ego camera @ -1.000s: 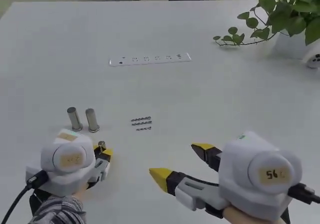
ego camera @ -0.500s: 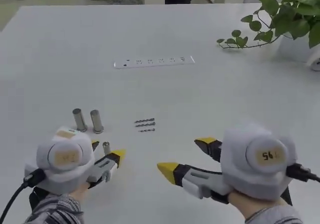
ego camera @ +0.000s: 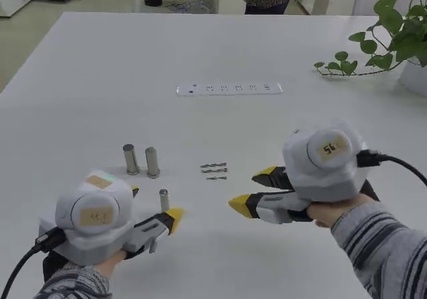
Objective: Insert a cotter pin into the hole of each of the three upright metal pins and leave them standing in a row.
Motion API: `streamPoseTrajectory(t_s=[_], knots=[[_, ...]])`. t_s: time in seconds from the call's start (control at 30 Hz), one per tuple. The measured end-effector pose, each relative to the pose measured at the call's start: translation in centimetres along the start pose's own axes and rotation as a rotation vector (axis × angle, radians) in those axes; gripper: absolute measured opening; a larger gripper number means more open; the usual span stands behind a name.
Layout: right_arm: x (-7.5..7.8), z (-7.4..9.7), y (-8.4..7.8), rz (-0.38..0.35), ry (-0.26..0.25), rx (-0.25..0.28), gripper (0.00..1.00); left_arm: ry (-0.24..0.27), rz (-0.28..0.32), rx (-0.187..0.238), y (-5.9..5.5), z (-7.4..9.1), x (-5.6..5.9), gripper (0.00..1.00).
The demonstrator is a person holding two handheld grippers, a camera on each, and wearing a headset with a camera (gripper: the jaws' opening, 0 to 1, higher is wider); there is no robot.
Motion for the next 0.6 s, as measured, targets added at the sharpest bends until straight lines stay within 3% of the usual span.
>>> streamPoseTrajectory(t_s=[0.13, 0.33, 0.6], knots=[[1.8, -1.2, 0.8, 0.045, 0.016, -0.085, 0.27, 0.005, 0.008, -0.002, -0.1, 0.8, -0.3, 0.52], [4.0, -3.2, 1.5, 0.068, 0.057, -0.149, 0.19, 0.006, 0.025, -0.005, -0.2, 1.7, -0.7, 0.54], [6.1, -6.1, 1.7, 0.142, 0.111, -0.26, 0.14, 0.01, -0.005, -0.001, -0.4, 2.2, -1.0, 0.53]])
Point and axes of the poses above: the centre of the closed fingertips' face, and the gripper's own axes: z roughly backward along the fingers, x roughly to its right, y roughly out of its top, the point moved 10 cm from there along z, roughly backward along the fingers, and after that the axes turned 14 degrees about y, right-handed, at the moved point
